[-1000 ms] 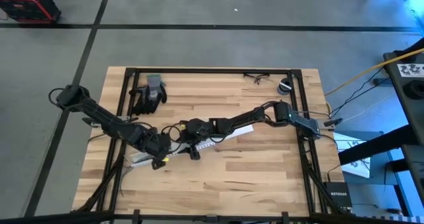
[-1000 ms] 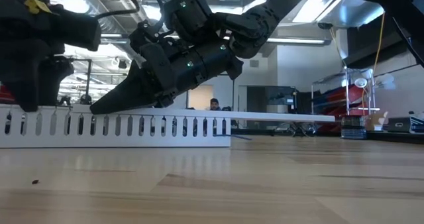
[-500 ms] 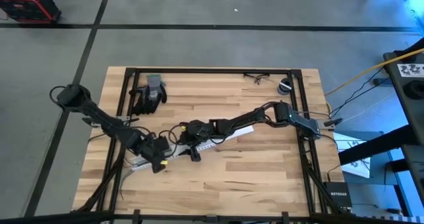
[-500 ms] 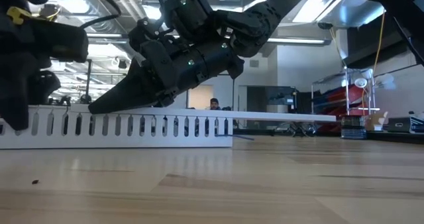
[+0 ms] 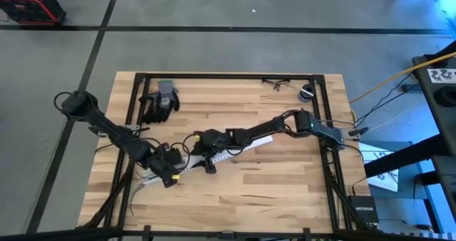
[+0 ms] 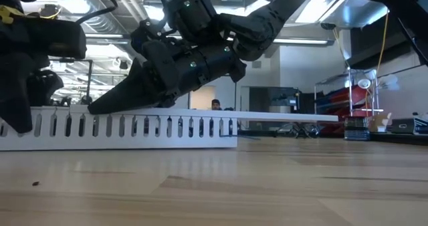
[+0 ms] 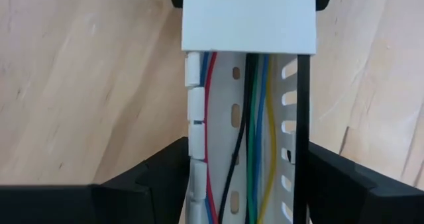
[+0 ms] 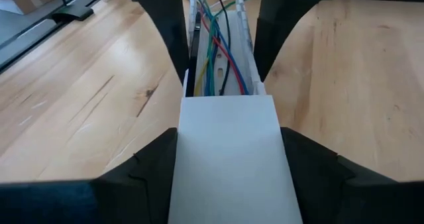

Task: Ziptie cables
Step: Close the white cable duct

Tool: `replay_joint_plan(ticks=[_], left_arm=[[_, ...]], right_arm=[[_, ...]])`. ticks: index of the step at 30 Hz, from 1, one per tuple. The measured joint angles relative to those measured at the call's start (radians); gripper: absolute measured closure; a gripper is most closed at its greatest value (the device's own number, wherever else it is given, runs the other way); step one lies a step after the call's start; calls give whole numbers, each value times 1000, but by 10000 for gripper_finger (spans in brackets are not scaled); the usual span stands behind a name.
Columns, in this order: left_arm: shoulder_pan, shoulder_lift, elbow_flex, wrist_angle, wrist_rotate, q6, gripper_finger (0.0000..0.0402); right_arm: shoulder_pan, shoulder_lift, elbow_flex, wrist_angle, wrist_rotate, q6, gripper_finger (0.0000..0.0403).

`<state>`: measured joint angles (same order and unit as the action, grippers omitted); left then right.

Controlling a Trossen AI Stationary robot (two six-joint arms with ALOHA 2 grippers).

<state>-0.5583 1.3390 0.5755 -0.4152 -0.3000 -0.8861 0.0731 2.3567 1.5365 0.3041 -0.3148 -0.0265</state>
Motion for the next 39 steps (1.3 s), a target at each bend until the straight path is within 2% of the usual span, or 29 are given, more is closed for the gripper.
replay_joint_plan(ticks=[8, 19, 24, 33, 39], left_arm=[[5, 72, 0, 65, -46, 30, 166], [57, 79, -1, 131, -33, 126, 166], [61, 79, 0, 126, 12, 102, 160], [100, 99, 2, 200, 18, 105, 111], [86, 94, 3, 145, 80, 98, 127]], right_arm=[[5, 1, 0, 5, 13, -4, 180], [1, -1, 3, -21, -25, -31, 180], [-10, -2, 6, -42, -20, -41, 180], [-12, 3, 11, -18, 6, -46, 180], [-13, 0, 11, -35, 0, -50, 180]])
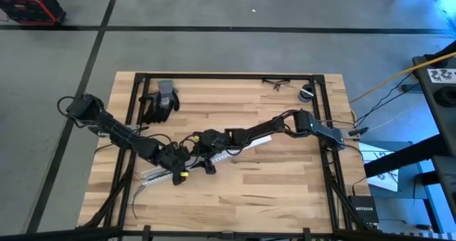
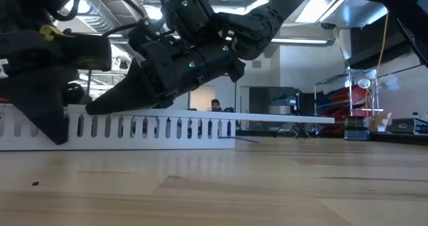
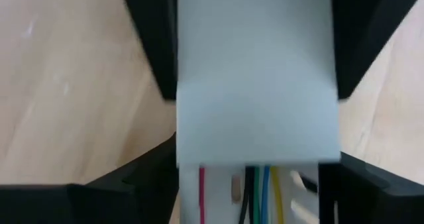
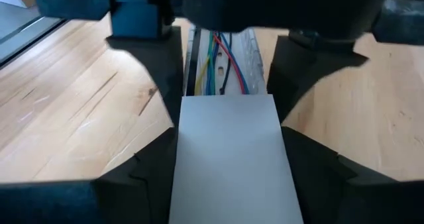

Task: Ziptie cables
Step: Close the white cable duct

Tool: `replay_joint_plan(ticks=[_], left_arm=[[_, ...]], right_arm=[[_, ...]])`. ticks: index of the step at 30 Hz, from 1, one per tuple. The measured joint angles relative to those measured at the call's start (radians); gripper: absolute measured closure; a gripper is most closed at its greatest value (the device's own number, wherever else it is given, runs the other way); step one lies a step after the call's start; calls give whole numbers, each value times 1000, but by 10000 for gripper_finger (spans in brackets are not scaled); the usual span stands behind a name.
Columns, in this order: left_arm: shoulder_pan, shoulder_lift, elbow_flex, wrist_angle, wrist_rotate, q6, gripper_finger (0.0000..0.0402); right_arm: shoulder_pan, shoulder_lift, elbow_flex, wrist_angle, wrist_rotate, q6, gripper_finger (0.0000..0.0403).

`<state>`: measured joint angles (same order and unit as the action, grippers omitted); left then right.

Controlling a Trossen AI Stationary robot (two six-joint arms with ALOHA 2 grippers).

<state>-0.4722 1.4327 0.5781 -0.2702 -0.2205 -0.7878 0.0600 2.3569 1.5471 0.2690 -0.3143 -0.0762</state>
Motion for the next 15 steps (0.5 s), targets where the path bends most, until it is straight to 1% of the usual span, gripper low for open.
replay_joint_plan(ticks=[5, 11, 15], left_arm=[[-29, -29, 0, -53, 12, -44, 151], [-63, -26, -2, -61, -53, -59, 162], [-53, 11, -3, -6, -89, -36, 163]], right_arm=[[-5, 0, 0, 3, -6, 0, 180], [-6, 0, -3, 12, -10, -5, 180], [-7, 0, 2, 9, -21, -4, 180]])
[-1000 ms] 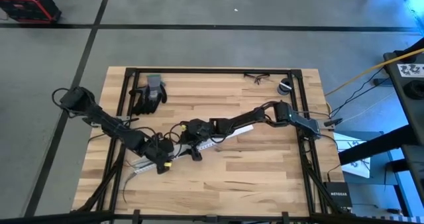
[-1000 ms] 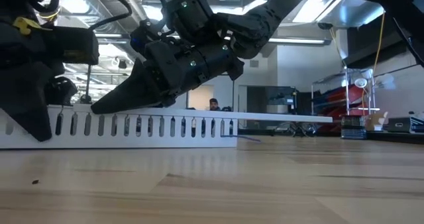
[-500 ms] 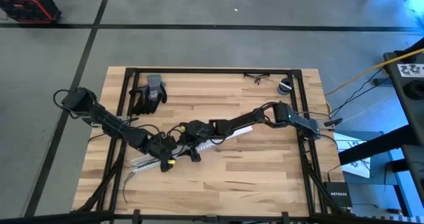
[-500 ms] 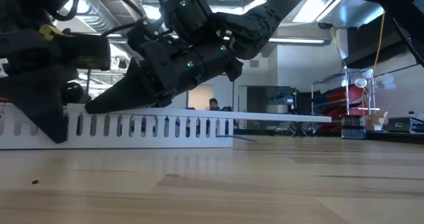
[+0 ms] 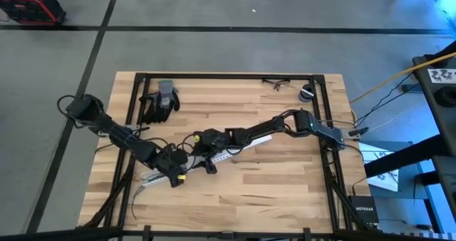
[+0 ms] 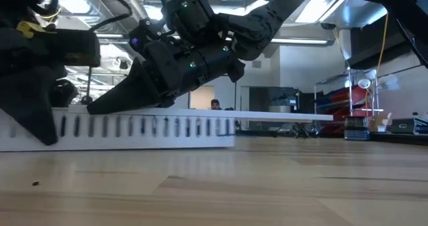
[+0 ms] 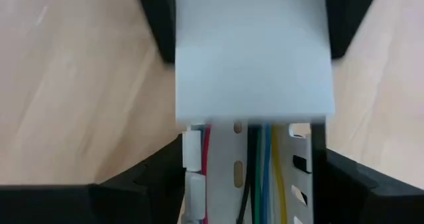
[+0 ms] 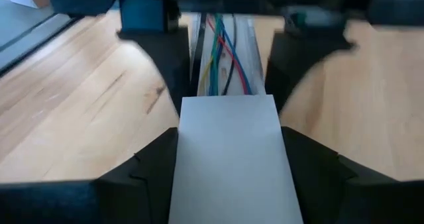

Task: Ziptie cables
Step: Close the white cable duct

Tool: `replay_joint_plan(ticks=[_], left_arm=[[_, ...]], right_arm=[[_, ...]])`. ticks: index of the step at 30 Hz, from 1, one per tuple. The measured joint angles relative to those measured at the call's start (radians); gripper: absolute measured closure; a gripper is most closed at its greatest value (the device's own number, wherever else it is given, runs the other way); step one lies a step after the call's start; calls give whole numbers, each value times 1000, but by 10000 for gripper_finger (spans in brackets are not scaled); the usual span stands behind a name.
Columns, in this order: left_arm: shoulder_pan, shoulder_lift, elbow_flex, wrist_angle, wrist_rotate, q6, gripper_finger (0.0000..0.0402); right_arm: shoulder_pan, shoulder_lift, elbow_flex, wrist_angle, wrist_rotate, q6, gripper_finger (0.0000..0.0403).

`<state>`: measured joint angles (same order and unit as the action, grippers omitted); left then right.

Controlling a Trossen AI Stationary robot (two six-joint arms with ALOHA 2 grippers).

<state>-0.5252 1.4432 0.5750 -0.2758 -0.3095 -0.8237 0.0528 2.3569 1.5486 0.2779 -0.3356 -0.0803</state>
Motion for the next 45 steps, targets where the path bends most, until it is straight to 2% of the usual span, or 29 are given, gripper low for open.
replay_joint_plan(ticks=[4, 11, 21, 25, 30, 32, 33, 37, 40, 45], left_arm=[[47, 31, -1, 127, -5, 82, 164], [132, 69, -2, 211, 22, 179, 163], [165, 89, -1, 277, 19, 262, 107], [190, 51, 46, 137, 110, 279, 98], [167, -34, 119, -117, 111, 252, 96], [154, -55, 133, -176, 78, 237, 96], [146, -69, 135, -189, 41, 235, 96], [120, -88, 144, -223, 15, 176, 96], [85, -93, 141, -220, -44, 163, 96], [53, -110, 140, -266, -42, 125, 96]], right_arm=[[11, 0, 7, -7, -19, 8, 180], [11, -3, 8, -40, -6, -3, 180], [10, -2, 13, -37, 16, -21, 180], [10, -2, 14, -34, 22, -21, 180], [10, -5, 17, -24, 23, -7, 180], [10, -5, 19, -21, 25, -6, 180], [10, -5, 17, -36, 27, -4, 180], [9, 1, 13, -45, 28, -8, 180], [6, 0, 13, -42, 21, -5, 180], [6, 0, 13, -46, 29, -5, 180]])
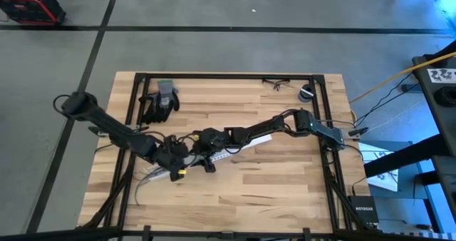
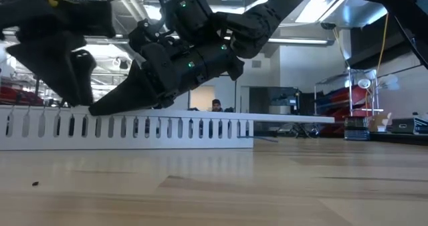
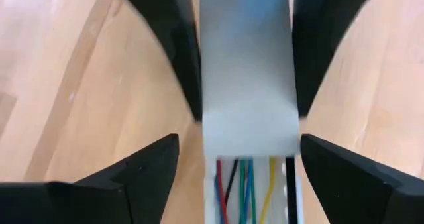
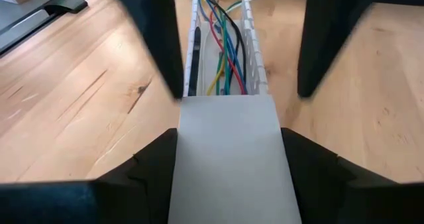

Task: Ziptie cables
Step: Close the white cable duct

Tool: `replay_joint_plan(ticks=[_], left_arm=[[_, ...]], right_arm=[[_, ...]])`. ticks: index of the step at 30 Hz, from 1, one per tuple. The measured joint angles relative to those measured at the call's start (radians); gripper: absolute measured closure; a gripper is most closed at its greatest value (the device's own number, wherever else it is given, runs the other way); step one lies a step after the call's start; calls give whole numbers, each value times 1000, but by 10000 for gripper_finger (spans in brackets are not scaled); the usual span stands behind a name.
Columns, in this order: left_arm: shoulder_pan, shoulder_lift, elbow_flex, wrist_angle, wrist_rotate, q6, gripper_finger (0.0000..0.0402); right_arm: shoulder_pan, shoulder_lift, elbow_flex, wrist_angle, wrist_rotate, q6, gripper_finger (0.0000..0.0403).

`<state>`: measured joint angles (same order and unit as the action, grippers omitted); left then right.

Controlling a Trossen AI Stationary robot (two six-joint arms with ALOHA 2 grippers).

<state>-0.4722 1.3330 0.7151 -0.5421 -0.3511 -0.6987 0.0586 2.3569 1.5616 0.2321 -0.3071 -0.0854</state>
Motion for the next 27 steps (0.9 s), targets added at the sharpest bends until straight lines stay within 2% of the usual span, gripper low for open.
replay_joint_plan(ticks=[3, 11, 21, 27], left_arm=[[-27, -39, -1, -63, -4, -43, 95], [-97, -118, -19, -99, -19, -185, 95], [-96, -106, -179, 166, -20, -224, 97], [-96, -50, -216, 267, -5, -182, 122]], right_arm=[[0, 0, 0, 0, 0, 0, 180], [0, 0, -1, 2, 0, -12, 180], [0, 0, -1, 2, -1, -31, 180], [0, 0, -1, 3, -5, -30, 180]])
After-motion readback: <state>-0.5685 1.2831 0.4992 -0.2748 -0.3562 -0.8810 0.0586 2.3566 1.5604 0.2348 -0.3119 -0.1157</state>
